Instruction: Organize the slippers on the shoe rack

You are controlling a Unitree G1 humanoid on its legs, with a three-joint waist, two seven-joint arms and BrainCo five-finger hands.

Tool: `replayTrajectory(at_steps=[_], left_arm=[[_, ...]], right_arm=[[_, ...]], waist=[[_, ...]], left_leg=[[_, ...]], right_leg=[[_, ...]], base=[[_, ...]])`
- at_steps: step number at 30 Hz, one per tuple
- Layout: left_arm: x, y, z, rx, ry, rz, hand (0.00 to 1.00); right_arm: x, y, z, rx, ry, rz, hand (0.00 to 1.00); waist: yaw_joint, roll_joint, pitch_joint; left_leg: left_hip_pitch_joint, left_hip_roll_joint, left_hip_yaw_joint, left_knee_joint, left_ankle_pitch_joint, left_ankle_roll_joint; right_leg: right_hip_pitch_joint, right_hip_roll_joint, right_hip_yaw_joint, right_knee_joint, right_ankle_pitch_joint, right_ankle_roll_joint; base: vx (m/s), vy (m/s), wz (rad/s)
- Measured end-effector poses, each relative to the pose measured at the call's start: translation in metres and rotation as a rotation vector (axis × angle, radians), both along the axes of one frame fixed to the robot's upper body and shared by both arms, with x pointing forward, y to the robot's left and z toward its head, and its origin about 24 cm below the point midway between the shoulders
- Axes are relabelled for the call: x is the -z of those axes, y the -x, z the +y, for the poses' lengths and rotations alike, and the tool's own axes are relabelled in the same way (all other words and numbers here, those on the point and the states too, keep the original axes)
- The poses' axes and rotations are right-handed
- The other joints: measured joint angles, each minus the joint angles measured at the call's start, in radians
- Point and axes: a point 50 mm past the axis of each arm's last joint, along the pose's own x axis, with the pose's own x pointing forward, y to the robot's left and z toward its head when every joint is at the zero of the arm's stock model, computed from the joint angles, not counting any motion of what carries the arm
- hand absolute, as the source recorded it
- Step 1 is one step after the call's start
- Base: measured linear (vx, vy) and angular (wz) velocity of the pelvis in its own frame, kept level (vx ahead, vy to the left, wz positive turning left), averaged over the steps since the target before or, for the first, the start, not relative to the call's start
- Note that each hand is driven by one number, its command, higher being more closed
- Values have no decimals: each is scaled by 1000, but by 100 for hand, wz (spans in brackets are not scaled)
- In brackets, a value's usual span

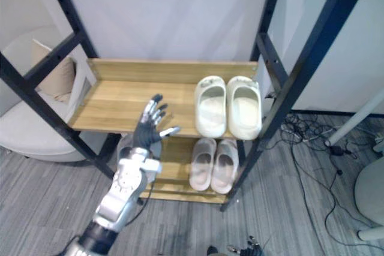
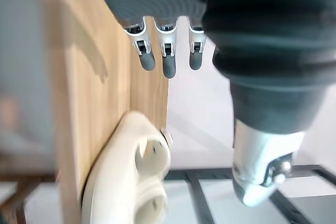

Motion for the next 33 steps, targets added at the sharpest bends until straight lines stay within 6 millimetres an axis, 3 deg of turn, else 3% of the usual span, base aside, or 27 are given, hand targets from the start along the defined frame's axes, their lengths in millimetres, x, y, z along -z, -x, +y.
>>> replayTrajectory(at_steps=[4,9,15,19,21,25,33], left_arm=[[17,19,5,66,87,80,0],[56,45,0,194,27,238,0],[147,75,15,204,-173,612,0],[201,103,49,114,-336,884,0],[216,115,66,56,-404,979,0],[233,127,93,-55,-505,1112,0],[240,135,105,-166,-545,1195,0]], right_arm=[[2,3,0,0,-4,16,0],[4,4,0,3,-14,37,0],[6,2,1,0,-15,44,0],[8,2,3,0,-21,50,0],[8,2,4,3,-24,51,0],[11,3,7,28,-39,65,0],[10,3,5,45,-34,66,0]], waist=[[22,-4,-10],[31,-7,-22],[33,-10,-31],[33,-23,-29],[33,-30,-26],[33,-45,-21],[33,-47,-23]], left_leg=[[0,0,-9,0,1,-1],[-2,-1,-31,-1,3,-3],[-6,-1,-55,-2,4,-5],[-8,-4,-60,-2,5,-5],[-8,-6,-61,-2,6,-6],[-13,-11,-69,-2,6,-6],[-7,-13,-70,-2,7,-5]], right_leg=[[5,0,-12,0,-1,1],[5,-1,-33,0,-6,1],[5,1,-43,-3,-13,2],[5,3,-46,-2,-15,1],[5,3,-46,-1,-16,1],[5,-1,-50,0,-17,3],[10,-2,-49,0,-17,4]], base=[[-24,-19,8],[-32,-18,12],[-12,-15,4],[-1,-5,1],[0,0,0],[0,-2,5],[-9,-3,0]])
